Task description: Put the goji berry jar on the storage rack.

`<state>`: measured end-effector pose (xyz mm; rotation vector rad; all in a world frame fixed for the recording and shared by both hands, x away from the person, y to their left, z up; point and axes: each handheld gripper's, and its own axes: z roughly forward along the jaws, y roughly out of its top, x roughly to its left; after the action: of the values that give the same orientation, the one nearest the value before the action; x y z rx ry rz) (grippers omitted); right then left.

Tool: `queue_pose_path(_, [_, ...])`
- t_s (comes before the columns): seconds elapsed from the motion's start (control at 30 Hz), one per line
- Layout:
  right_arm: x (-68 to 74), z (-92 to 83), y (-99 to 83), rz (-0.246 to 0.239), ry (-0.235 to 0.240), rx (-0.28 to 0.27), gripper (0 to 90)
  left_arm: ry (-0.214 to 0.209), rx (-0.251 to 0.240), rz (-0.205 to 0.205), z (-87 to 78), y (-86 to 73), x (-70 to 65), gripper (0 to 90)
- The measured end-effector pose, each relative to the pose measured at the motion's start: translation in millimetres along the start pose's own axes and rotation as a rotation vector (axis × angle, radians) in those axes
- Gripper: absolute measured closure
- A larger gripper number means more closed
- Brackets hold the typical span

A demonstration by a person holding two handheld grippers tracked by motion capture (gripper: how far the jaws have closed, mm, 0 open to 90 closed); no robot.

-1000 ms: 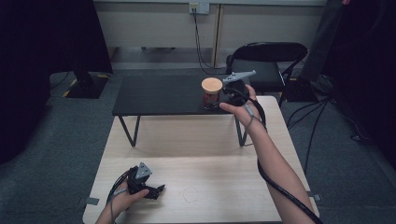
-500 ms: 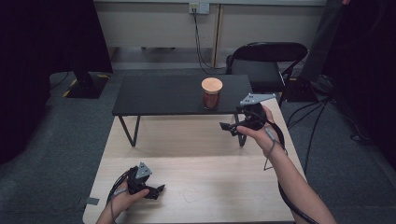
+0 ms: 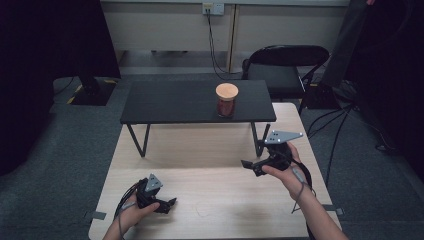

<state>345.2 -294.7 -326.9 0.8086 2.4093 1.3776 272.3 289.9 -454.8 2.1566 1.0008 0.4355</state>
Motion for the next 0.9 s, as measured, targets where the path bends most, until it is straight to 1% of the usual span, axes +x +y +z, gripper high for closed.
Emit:
queue_pose_path(0.07, [0.3, 0.2, -11.0, 0.009, 0.018, 0.002, 0.1, 0.0, -0.002, -0.002, 0.1, -0.3, -0.1, 0.0])
queue_pose_path(0.13, [1.3, 0.6, -22.5, 0.03, 0.024, -0.002, 0.1, 0.001, -0.001, -0.001, 0.0, -0.2, -0.2, 0.0])
queue_pose_path(0.2, [3.1, 0.6, -33.2, 0.036, 0.022, -0.002, 0.1, 0.001, 0.0, -0.001, 0.0, -0.1, -0.2, 0.0])
queue_pose_path(0.23, [4.2, 0.8, -38.9, 0.044, 0.02, -0.005, 0.1, 0.0, -0.005, -0.007, 0.3, -0.8, -0.6, 0.0])
queue_pose_path(0.33, [6.2, 0.8, -55.8, 0.068, 0.026, -0.006, 0.1, 0.001, -0.004, -0.005, 0.2, -0.6, -0.6, 0.0])
queue_pose_path(0.4, [8.9, 0.8, -64.6, 0.068, 0.019, 0.001, 0.1, 0.001, -0.004, -0.006, 0.2, -0.7, -0.6, 0.0])
queue_pose_path(0.47, [11.6, 0.4, -70.8, 0.06, 0.01, 0.015, 0.1, 0.001, -0.004, -0.006, 0.2, -0.7, -0.6, 0.0])
queue_pose_path(0.53, [13.8, 0.1, -77.9, 0.058, 0.0, 0.013, 0.1, 0.001, -0.004, -0.005, 0.2, -0.7, -0.5, 0.0])
queue_pose_path(0.8, [11.7, 0.8, -94.7, 0.065, 0.012, 0.027, 0.1, 0.001, -0.005, -0.007, 0.2, -0.8, -0.7, 0.0])
queue_pose_path(0.9, [12.3, 2.0, -99.5, 0.059, 0.005, 0.035, 0.1, 0.002, -0.002, -0.004, 0.1, -0.4, -0.7, 0.0])
